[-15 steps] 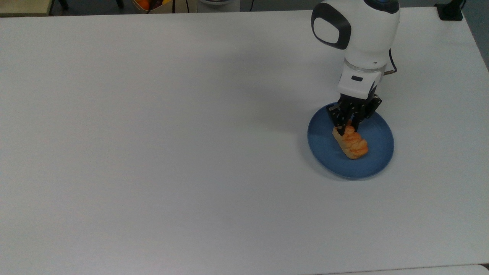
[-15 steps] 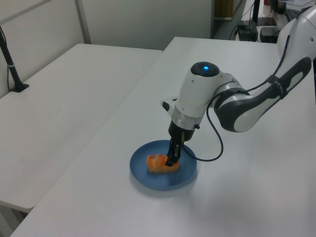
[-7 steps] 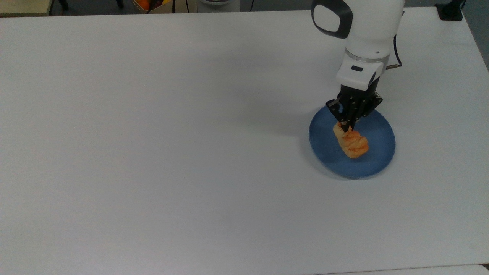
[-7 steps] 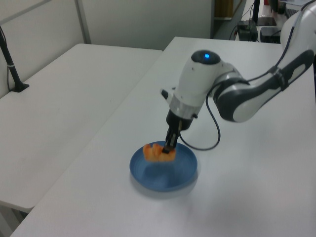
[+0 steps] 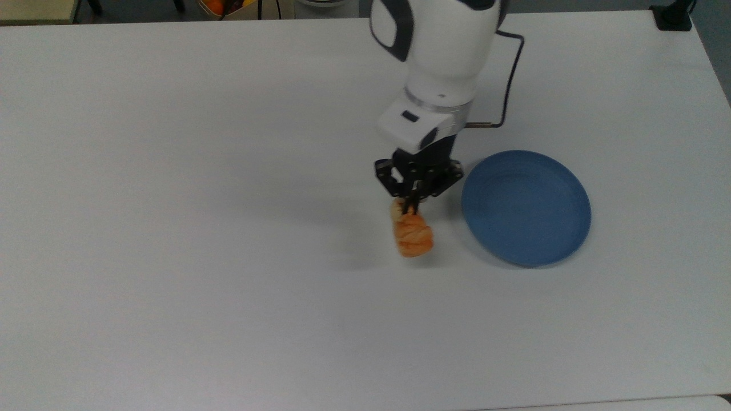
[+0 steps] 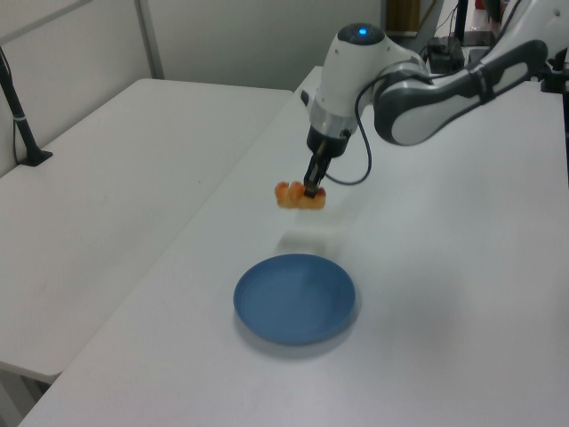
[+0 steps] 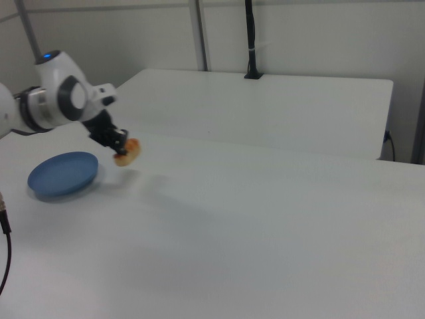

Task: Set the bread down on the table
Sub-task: 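Lift the bread roll off the plate and carry it away from the plate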

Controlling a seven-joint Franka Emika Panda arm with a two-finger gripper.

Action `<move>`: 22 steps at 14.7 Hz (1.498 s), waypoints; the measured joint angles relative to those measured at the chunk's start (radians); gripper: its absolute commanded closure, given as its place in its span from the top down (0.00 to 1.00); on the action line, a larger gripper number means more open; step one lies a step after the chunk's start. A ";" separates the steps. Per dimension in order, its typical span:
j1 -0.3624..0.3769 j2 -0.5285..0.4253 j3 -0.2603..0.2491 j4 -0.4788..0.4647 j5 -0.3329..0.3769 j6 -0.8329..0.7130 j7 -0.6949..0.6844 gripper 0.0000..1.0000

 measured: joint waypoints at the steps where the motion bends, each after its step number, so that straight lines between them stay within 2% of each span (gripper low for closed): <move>1: -0.041 0.000 -0.001 -0.001 0.000 0.000 -0.025 0.10; 9: -0.366 0.022 -0.003 -0.007 0.000 0.000 -0.266 0.10; 16: -0.539 0.077 -0.002 -0.007 0.007 0.085 -0.424 0.11; 19: -0.591 0.098 -0.002 -0.007 0.007 0.144 -0.476 0.12; 21: -0.619 0.113 -0.002 -0.007 0.008 0.203 -0.489 0.20; 22: -0.626 0.124 -0.002 -0.007 0.008 0.229 -0.491 0.31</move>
